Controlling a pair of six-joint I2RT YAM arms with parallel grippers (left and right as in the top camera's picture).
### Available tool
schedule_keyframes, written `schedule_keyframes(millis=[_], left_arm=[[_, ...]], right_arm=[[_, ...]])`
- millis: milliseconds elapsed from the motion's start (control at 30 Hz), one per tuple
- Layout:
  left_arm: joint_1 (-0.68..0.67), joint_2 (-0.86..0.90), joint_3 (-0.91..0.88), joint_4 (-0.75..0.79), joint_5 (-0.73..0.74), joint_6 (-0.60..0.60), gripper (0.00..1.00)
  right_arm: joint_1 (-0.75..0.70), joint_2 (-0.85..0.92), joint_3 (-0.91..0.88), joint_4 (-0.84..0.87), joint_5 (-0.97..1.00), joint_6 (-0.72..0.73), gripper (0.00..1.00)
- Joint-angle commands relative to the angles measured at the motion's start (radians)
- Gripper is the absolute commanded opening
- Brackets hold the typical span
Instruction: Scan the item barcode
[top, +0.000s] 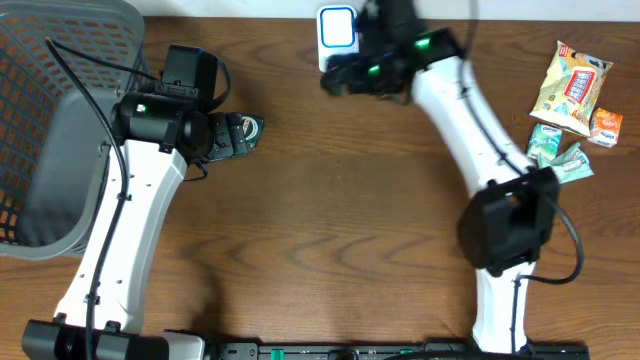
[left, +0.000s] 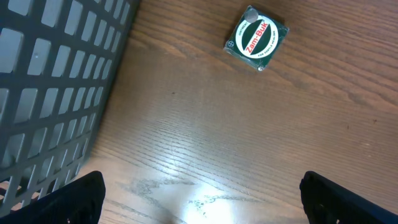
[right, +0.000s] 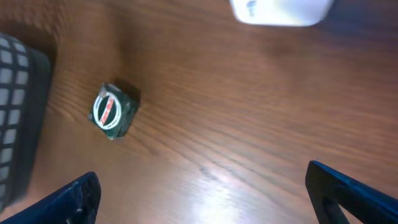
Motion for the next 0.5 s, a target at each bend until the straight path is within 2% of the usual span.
schedule_keyframes(millis=[0, 367, 467], left_arm=[[0.002, -0.002, 0.002, -0.002, -0.017, -0.005, 0.99], [0.002, -0.002, 0.002, -0.002, -0.016, -0.005, 0.99], [0.002, -0.002, 0.002, -0.002, -0.016, -0.005, 0.99]], right_arm=[[0.068, 0.012, -0.004, -0.014, 0.209, 0.115, 0.99], [0.111, 0.012, -0.004, -0.097, 0.211, 0.114, 0.99], [0.109, 0.012, -0.004, -0.126, 0.278, 0.063, 0.99]])
